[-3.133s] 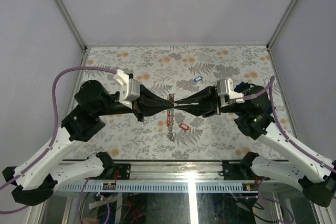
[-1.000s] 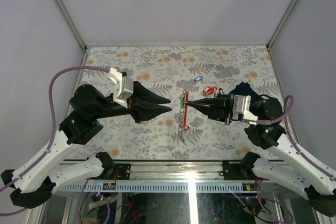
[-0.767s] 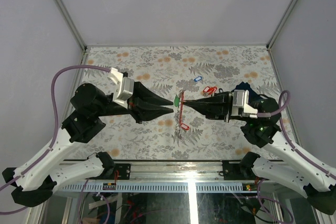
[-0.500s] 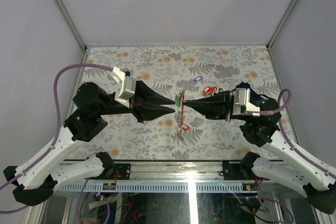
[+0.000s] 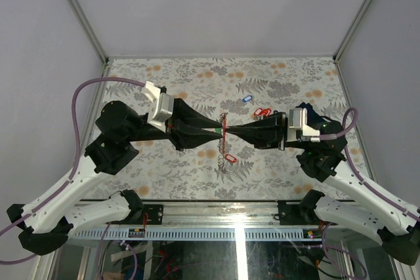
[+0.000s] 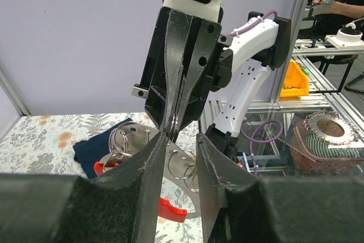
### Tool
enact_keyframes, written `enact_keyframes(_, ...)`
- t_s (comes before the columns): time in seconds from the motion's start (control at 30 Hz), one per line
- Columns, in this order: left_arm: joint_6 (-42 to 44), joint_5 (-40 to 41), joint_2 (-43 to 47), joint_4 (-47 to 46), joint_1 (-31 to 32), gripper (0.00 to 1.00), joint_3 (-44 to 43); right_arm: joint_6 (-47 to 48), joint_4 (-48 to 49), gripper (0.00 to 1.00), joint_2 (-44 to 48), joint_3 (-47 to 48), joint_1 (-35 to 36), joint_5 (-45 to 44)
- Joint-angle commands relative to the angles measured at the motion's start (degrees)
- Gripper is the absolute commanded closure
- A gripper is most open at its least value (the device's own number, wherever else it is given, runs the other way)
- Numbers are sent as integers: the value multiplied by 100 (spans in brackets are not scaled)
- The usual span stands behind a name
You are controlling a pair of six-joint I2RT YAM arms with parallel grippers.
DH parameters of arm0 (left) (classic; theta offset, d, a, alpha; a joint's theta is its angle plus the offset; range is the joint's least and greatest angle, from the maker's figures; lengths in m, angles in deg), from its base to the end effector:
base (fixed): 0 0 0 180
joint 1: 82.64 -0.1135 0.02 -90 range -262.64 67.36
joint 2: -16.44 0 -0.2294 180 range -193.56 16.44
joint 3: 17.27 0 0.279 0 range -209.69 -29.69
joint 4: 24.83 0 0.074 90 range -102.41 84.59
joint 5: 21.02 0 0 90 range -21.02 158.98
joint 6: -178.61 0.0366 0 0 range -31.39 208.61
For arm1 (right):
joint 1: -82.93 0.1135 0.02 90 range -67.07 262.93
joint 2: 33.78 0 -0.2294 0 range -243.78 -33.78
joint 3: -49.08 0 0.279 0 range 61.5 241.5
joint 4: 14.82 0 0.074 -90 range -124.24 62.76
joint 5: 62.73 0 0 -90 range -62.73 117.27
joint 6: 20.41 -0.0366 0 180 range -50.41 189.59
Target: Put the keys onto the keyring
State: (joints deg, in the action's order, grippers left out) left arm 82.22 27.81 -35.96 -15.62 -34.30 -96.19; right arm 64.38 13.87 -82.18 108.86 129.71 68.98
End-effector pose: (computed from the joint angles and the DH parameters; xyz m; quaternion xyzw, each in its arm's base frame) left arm 0.1326 -0.1853 0.4500 0.4630 0.4167 -0.5317 0.5739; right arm 0.1321 0.1761 0.4053 -0.4417 0.2542 0.5064 0.6956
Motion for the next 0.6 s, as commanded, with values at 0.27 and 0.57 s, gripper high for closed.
enact_keyframes(0.27,-63,-38,-121,-426,-1,78,-19,-120,451,100,-29,295,50,170)
enact_keyframes(0.57,-74,-56,-183,-404,1,87,-41,-164,451,100,-77,329,61,210)
